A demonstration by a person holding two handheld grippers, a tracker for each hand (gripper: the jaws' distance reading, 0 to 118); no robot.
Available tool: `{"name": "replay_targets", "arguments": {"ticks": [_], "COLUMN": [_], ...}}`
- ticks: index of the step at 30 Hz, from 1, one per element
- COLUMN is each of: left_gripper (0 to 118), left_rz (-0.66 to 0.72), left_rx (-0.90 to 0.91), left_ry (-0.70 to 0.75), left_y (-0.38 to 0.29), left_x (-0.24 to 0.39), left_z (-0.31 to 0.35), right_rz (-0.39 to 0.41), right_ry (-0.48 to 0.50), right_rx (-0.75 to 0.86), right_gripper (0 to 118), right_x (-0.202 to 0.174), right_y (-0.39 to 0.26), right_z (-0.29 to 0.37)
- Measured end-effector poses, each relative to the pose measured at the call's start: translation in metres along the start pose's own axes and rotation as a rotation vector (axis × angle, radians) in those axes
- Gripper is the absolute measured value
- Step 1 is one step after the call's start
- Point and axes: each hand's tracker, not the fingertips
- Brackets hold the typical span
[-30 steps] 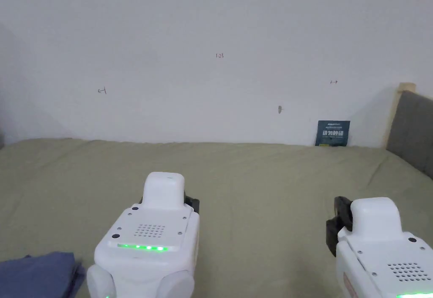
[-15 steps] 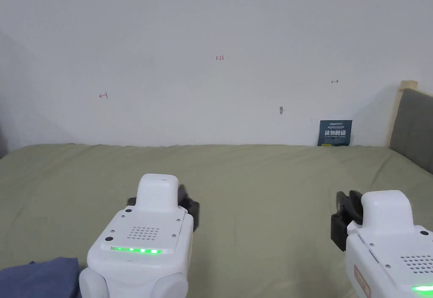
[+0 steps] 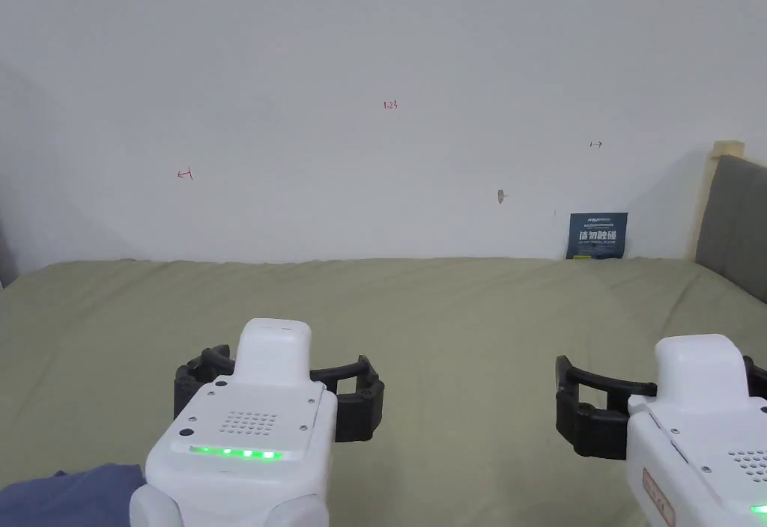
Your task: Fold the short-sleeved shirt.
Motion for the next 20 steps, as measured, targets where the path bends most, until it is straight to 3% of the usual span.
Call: {"name": "replay_targets", "arguments": {"ticks": [2,7,15,16,20], "left_gripper": [118,118,118,118,118], "left_rz": [-0.044,0.033,0.047,0.043,0.018], "left_rx": [-0.038,-0.024,0.056,0.083,-0.007], "left_ry": [0.034,-0.102,-0.004,-0.055,-0.027], "left_y": [0.005,0.01,0.014,0.013,0.017], "left_x": [0.004,-0.002,-0.01,-0.009,0.001], "left_z": [0.002,0.009,0.004,0.009,0.014], "right_rz": [0.003,-0.009,-0.012,-0.018,-0.02], "right_ry": [0.003,0.016,0.032,0.031,0.032], "right_rx": [-0.004,0.007,0.014,0.014,0.017], "right_gripper": [118,118,118,118,118], "right_x": [-0.001,-0.001,0.001,0.001,0.0], "right_y": [0.001,0.003,0.007,0.007,0.008], "right_z": [0.0,0.002,0.007,0.007,0.008]}}
